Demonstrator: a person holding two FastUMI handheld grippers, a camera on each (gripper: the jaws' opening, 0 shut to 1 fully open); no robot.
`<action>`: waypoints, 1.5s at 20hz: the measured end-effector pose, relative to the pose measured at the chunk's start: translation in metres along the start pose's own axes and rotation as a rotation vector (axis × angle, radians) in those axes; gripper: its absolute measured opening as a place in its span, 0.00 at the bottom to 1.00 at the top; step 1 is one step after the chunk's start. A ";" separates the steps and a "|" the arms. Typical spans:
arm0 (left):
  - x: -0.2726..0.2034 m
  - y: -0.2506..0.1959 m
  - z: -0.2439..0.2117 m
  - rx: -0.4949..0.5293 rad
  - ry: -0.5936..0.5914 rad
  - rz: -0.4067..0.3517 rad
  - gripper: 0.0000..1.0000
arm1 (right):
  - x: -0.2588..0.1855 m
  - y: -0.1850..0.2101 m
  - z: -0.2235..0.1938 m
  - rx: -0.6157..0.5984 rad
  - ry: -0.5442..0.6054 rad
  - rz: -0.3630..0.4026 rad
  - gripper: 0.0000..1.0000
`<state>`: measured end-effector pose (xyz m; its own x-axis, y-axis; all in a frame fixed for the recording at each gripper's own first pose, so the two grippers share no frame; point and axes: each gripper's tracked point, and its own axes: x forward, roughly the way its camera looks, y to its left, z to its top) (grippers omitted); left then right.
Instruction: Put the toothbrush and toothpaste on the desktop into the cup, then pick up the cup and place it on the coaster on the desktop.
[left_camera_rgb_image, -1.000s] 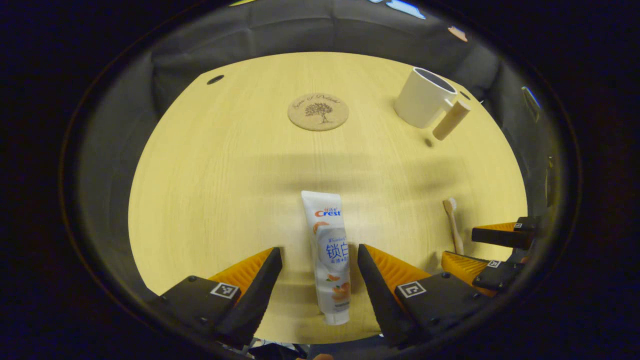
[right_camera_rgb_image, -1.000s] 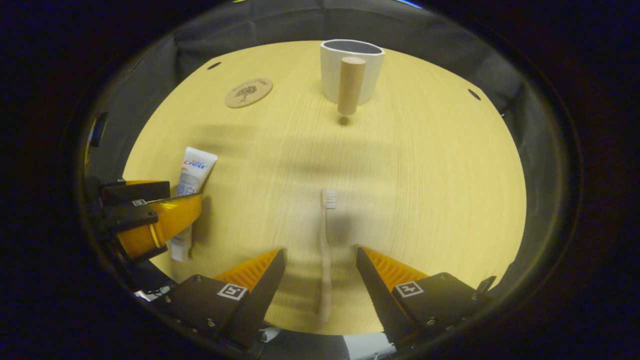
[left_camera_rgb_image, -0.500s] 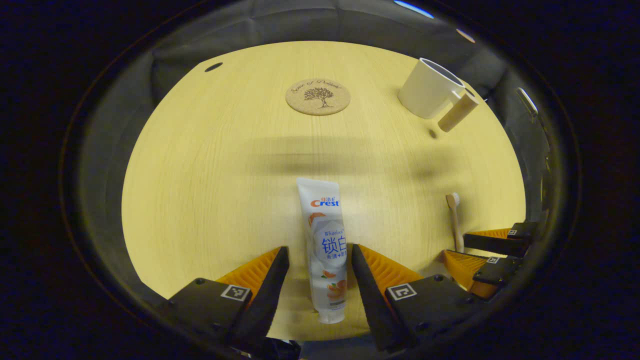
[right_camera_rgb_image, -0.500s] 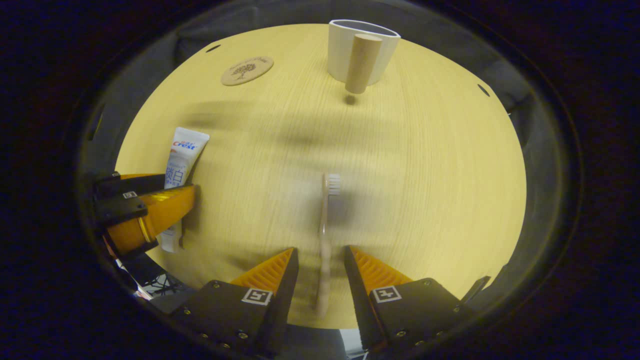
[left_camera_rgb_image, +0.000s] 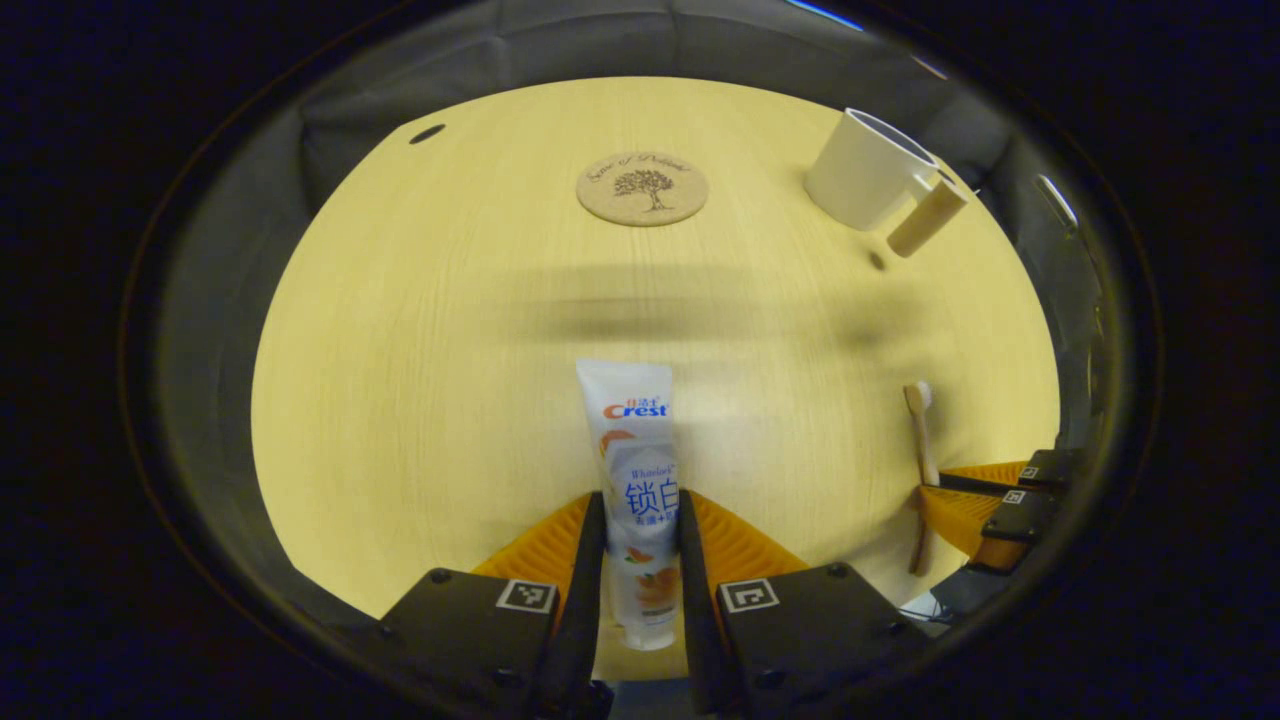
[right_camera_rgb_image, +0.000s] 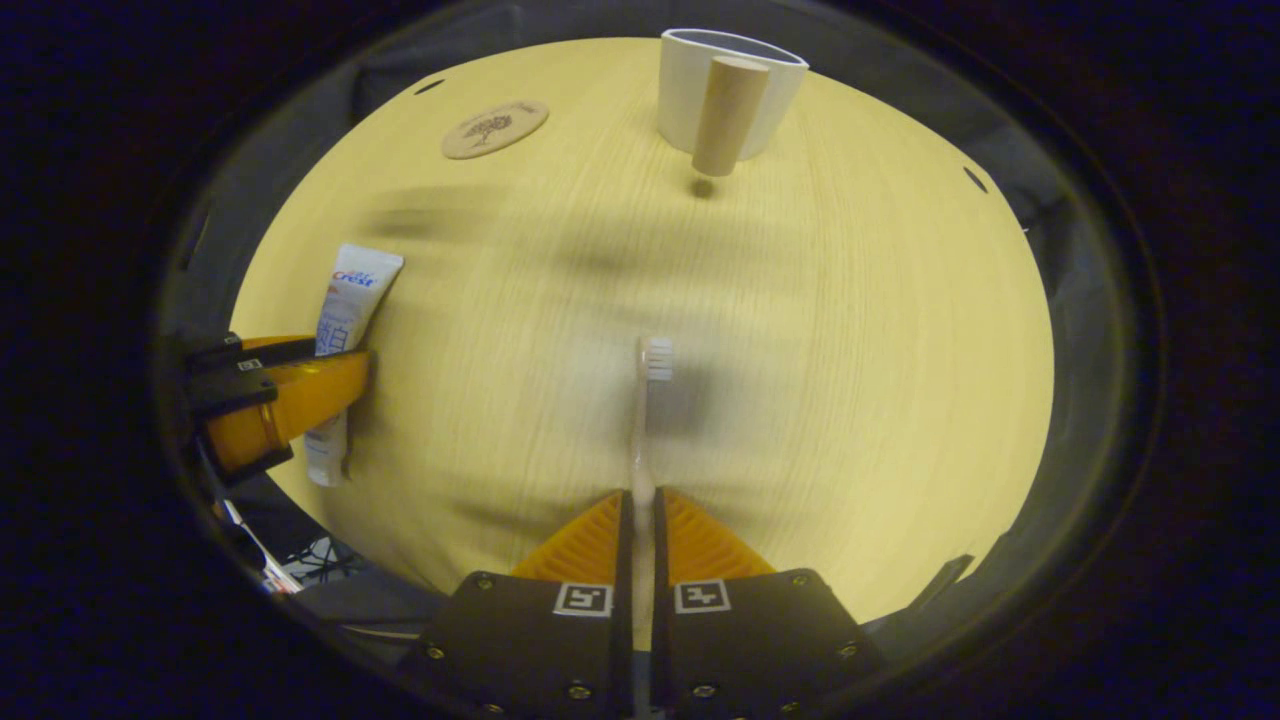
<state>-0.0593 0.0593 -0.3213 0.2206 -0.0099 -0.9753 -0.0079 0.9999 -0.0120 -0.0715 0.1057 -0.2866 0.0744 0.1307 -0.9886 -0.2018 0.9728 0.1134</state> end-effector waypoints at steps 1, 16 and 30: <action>0.002 0.000 0.002 -0.004 -0.004 -0.002 0.36 | -0.001 0.000 0.004 0.006 -0.009 0.001 0.08; -0.023 -0.005 0.016 -0.038 -0.152 -0.031 0.22 | -0.028 0.010 0.016 0.056 -0.197 0.091 0.04; -0.070 -0.024 0.099 0.010 -0.522 -0.058 0.22 | -0.090 0.019 0.084 0.076 -0.680 0.191 0.04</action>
<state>0.0219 0.0368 -0.2308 0.6774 -0.0616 -0.7330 0.0277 0.9979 -0.0582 0.0005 0.1283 -0.1873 0.6428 0.3663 -0.6728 -0.2049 0.9285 0.3098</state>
